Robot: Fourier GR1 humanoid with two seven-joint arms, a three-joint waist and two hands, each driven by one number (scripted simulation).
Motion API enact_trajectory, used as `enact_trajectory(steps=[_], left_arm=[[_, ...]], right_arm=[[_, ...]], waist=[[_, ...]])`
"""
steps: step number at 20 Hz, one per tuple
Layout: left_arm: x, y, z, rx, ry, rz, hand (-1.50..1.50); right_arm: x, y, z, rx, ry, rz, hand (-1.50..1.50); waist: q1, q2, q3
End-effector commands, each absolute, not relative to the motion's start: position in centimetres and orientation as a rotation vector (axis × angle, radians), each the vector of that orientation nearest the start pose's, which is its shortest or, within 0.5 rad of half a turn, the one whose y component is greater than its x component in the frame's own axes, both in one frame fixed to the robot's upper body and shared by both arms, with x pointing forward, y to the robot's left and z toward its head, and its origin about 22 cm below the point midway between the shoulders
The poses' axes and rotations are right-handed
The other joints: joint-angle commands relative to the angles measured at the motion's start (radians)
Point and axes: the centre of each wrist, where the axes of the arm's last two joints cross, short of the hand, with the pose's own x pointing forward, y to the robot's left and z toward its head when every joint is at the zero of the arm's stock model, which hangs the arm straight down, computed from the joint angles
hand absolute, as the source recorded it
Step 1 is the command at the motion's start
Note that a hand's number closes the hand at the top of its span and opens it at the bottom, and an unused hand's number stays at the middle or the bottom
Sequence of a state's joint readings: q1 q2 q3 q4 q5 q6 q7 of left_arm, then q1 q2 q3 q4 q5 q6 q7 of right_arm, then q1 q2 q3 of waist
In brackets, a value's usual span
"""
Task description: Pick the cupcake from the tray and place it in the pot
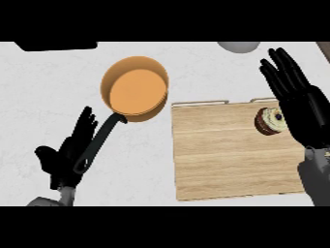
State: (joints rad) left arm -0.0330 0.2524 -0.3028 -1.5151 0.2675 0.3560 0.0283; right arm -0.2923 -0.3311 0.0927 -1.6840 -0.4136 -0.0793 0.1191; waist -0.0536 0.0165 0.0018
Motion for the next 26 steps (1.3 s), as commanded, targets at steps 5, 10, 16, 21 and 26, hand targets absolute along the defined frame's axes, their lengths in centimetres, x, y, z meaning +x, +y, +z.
enact_trajectory(steps=[5,10,16,21,26], left_arm=[[25.2,23.5,-1.9,0.043,-1.356,-0.234,0.0],[24.0,24.4,-2.5,-0.002,-1.276,-0.215,0.0],[25.2,24.9,-0.6,-0.042,-1.28,-0.282,0.0],[25.0,24.4,-2.4,-0.036,-1.278,-0.284,0.0],[25.1,24.4,-2.3,-0.055,-1.278,-0.28,0.0]], right_arm=[[28.7,-28.6,10.2,0.091,-1.471,0.34,1.5],[27.7,-30.3,11.1,-0.553,-1.846,0.188,-1.5],[24.8,-30.7,12.6,-0.447,-2.06,0.045,-1.5],[24.9,-31.8,19.0,-0.422,-1.752,0.246,-1.5],[24.8,-31.1,22.3,-0.356,-1.556,0.294,-1.5]], waist=[[0.04,-0.011,-0.003],[0.019,-0.02,-0.001],[0.044,-0.019,-0.001],[0.048,-0.018,-0.004],[0.054,-0.018,-0.003]])
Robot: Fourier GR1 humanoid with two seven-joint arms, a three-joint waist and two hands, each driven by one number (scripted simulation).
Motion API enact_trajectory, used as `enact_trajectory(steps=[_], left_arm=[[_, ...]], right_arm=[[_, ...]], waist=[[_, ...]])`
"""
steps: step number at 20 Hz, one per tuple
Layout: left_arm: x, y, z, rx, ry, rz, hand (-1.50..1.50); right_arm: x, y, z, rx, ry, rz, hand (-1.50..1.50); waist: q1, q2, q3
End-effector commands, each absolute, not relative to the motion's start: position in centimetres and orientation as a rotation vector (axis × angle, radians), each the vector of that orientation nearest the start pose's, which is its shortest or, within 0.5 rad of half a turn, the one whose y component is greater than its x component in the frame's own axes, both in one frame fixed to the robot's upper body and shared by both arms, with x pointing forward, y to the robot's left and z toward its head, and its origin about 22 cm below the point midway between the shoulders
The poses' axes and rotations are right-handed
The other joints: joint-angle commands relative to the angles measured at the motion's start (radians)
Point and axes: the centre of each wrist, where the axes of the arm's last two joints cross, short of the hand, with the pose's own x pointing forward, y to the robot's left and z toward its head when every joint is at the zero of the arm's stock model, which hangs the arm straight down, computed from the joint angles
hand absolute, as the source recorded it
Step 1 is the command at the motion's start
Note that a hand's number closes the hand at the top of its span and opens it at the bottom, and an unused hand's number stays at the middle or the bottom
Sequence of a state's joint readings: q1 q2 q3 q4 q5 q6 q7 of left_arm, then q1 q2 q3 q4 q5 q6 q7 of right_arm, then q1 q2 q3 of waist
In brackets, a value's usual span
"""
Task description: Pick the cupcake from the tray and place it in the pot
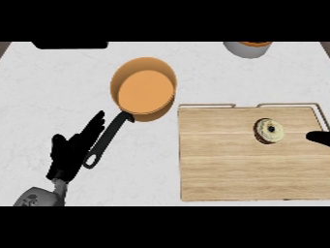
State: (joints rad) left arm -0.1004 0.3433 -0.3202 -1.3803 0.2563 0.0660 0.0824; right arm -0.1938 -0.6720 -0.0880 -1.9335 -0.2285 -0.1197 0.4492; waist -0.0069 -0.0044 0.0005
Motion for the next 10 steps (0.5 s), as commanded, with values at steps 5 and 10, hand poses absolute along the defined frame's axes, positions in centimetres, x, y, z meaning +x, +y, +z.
enact_trajectory(steps=[5,10], left_arm=[[25.7,24.2,-2.0,-0.072,-1.278,-0.276,0.0],[26.2,24.8,-2.0,-0.062,-1.281,-0.269,0.0]], right_arm=[[27.5,-31.0,20.1,-0.281,-1.403,0.238,-1.5],[28.6,-31.9,17.7,-0.165,-1.204,0.46,-1.5]], waist=[[0.017,0.006,-0.001],[0.019,0.009,-0.001]])
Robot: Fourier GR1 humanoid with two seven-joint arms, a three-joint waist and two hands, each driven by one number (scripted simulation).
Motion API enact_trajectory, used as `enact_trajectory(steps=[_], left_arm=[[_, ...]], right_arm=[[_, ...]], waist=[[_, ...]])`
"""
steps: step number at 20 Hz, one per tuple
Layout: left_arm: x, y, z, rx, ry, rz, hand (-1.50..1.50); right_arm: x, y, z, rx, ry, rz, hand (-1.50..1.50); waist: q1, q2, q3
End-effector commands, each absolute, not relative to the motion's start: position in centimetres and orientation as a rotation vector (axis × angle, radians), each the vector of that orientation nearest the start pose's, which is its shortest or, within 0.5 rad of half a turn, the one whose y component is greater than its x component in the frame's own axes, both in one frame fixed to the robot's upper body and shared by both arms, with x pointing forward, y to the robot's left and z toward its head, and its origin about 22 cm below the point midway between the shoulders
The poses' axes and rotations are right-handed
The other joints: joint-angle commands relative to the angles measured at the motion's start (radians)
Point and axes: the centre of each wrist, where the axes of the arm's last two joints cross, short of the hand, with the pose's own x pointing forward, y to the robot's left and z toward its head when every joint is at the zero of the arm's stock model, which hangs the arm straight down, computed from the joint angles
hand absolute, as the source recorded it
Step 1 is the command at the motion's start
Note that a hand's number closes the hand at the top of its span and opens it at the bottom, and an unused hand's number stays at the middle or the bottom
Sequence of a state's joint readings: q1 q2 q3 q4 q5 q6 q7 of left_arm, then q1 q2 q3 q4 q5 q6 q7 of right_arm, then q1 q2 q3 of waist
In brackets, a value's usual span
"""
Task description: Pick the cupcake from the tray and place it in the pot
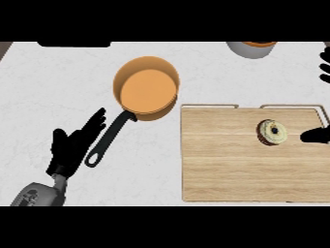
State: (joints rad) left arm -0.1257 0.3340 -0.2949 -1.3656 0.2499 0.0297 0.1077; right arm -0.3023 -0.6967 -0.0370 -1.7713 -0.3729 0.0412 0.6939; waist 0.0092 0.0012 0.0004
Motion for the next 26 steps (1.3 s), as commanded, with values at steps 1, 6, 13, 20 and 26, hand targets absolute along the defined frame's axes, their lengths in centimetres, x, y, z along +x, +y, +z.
enact_trajectory(steps=[1,6,13,20,26], left_arm=[[26.5,23.9,-1.4,-0.072,-1.283,-0.28,0.0],[26.7,24.2,-3.9,-0.061,-1.277,-0.28,0.0],[24.9,24.6,-3.7,-0.03,-1.282,-0.272,0.0],[26.4,23.9,-2.3,-0.07,-1.278,-0.268,0.0],[26.2,23.8,-1.0,-0.055,-1.269,-0.292,0.0]], right_arm=[[28.5,-32.4,17.0,-0.159,-1.187,0.505,-1.5],[29.2,-32.3,14.0,-0.196,-1.154,0.537,-1.5],[28.0,-35.6,10.6,-0.281,-1.227,0.485,-1.5],[27.7,-38.1,9.9,-0.104,-1.281,0.392,-1.5],[29.1,-35.3,8.7,0.041,-1.334,0.289,-1.5]], waist=[[-0.001,0.002,0.0],[-0.011,0.0,-0.001],[-0.009,-0.001,0.0],[-0.011,-0.001,0.0],[-0.006,-0.002,0.0]])
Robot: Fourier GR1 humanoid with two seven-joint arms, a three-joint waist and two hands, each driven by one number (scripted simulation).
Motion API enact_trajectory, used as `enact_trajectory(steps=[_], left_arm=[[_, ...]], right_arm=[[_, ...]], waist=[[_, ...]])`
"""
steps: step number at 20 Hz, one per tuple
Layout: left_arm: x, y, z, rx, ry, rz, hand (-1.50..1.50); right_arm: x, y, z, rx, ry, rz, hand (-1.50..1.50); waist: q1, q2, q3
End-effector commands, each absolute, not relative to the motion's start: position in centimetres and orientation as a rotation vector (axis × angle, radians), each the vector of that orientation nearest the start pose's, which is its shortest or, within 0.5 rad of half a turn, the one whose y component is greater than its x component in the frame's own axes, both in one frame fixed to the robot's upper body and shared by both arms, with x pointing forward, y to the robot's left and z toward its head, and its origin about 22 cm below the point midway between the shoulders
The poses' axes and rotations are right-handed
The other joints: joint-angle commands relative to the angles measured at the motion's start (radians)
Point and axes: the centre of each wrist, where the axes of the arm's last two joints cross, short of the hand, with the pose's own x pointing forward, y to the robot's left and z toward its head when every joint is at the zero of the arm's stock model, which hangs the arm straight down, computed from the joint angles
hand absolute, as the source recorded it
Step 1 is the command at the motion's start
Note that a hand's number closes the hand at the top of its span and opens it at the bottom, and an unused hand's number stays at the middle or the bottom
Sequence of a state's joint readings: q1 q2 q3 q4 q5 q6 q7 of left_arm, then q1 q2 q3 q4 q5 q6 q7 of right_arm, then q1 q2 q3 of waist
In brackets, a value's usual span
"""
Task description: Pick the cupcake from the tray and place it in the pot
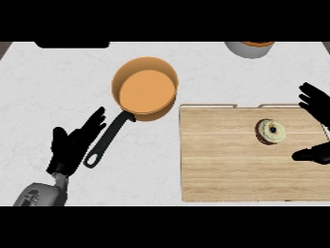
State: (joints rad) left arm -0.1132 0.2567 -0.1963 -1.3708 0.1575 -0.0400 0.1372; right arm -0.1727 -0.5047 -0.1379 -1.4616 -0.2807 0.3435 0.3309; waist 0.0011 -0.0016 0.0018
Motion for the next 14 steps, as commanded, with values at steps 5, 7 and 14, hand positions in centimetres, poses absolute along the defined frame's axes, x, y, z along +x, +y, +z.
enact_trajectory(steps=[5,7,14], left_arm=[[27.1,24.4,-1.7,-0.058,-1.267,-0.277,0.0],[26.5,23.1,-2.0,-0.076,-1.272,-0.281,0.0],[24.6,24.4,-2.3,-0.048,-1.273,-0.289,0.0]], right_arm=[[27.9,-36.3,5.3,0.081,-1.316,0.202,-1.5],[30.7,-35.8,4.4,0.096,-1.3,0.182,-1.5],[29.0,-33.9,-0.6,0.153,-1.273,0.157,-1.5]], waist=[[-0.002,0.002,-0.002],[0.005,0.003,-0.001],[0.003,0.002,-0.002]])
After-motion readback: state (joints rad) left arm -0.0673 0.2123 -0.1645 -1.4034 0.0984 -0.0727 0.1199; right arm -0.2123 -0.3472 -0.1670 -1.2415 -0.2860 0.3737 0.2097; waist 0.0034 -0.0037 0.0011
